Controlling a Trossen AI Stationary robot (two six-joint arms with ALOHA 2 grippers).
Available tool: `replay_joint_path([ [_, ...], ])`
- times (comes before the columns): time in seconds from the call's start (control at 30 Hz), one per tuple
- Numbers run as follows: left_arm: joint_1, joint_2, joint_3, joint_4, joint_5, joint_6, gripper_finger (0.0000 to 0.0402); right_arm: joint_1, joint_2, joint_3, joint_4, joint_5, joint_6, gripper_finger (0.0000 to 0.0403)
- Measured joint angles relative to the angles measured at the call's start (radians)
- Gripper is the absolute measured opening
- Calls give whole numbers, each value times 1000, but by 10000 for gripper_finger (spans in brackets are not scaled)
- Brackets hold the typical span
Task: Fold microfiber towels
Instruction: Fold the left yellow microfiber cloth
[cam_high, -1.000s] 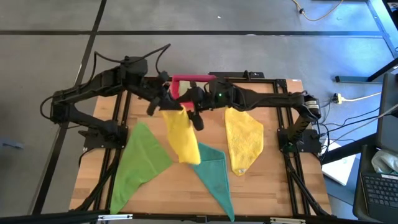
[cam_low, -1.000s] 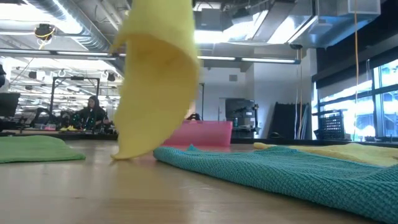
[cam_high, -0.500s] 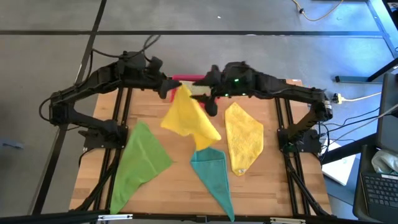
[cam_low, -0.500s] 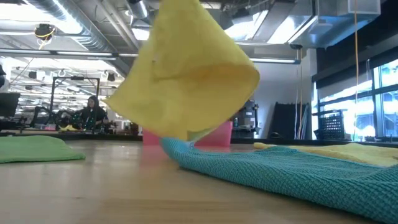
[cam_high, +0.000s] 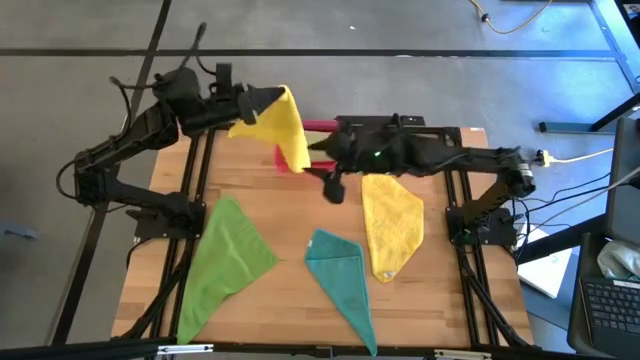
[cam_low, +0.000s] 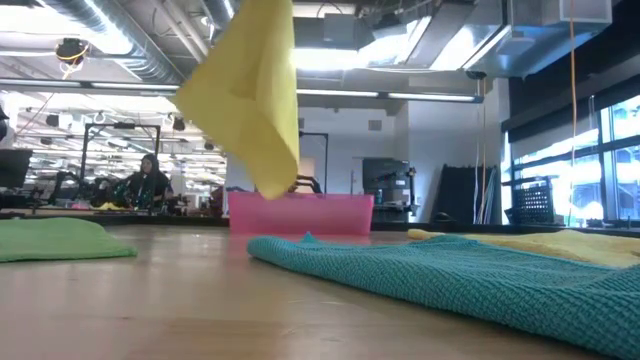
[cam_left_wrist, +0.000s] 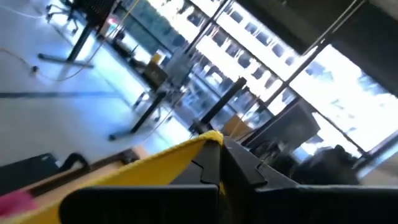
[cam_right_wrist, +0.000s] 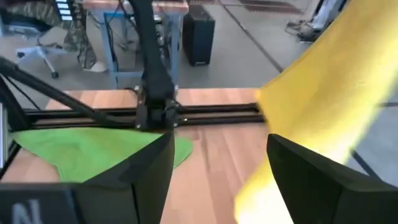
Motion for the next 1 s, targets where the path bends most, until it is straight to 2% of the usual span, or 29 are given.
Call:
replay_joint_path([
  [0.23,-3,0,0,59,-49,-8,0,20,118,2,296,52,1,257],
  [0.4,-6,0,0,117,-53,-22,0,19,185,2,373,56,58,257],
  [0.5,-6,1,0,116,-50,-30,0,16,216,1,360,61,91,257],
  [0.6,-6,0,0,116,-28,-30,0,17,222,0,343,117,110,257],
  [0.77,-6,-12,0,101,-22,-12,0,16,185,1,202,200,135,257],
  [0.93,-6,-26,1,106,-26,-12,0,17,151,2,31,348,141,257],
  [1.0,-9,-27,1,106,-24,-27,0,16,149,1,18,364,154,257],
])
